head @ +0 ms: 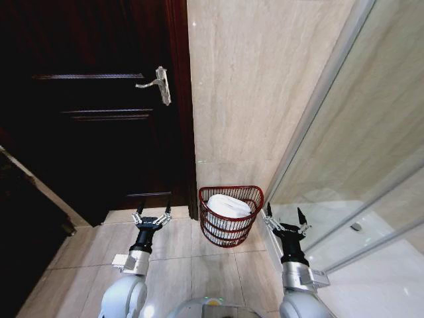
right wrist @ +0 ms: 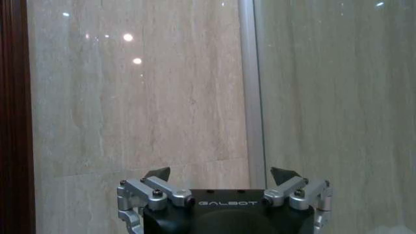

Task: Discard the used towel into the hamper.

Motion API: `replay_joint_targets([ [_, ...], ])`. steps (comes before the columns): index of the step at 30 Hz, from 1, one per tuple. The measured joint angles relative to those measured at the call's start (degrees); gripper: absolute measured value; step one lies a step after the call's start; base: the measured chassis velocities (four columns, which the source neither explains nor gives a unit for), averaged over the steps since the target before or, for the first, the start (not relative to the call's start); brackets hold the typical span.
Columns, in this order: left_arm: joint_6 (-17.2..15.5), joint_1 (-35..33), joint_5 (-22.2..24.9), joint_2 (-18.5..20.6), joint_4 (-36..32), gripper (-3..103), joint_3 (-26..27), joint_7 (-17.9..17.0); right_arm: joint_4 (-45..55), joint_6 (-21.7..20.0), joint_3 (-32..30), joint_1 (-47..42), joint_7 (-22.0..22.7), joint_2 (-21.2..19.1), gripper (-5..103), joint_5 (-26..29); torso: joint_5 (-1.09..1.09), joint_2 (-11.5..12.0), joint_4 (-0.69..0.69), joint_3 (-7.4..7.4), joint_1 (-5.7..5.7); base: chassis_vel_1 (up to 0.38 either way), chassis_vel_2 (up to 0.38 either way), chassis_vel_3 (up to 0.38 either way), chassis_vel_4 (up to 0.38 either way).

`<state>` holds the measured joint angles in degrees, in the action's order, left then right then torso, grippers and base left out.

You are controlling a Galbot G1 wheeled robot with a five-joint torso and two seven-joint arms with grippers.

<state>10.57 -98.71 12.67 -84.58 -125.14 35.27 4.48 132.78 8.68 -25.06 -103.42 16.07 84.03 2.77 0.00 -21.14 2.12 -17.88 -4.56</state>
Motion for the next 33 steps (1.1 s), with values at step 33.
replay_joint_targets([
  [33,0.5,0.0,0.2,0.2,0.3,100,0.1,0.1,0.5,0.3,2.7,-0.9,0.6,0.5,100,-3.3,0.00,7.4,0.00,4.87,2.52,0.000,0.000,0.000,0.000],
])
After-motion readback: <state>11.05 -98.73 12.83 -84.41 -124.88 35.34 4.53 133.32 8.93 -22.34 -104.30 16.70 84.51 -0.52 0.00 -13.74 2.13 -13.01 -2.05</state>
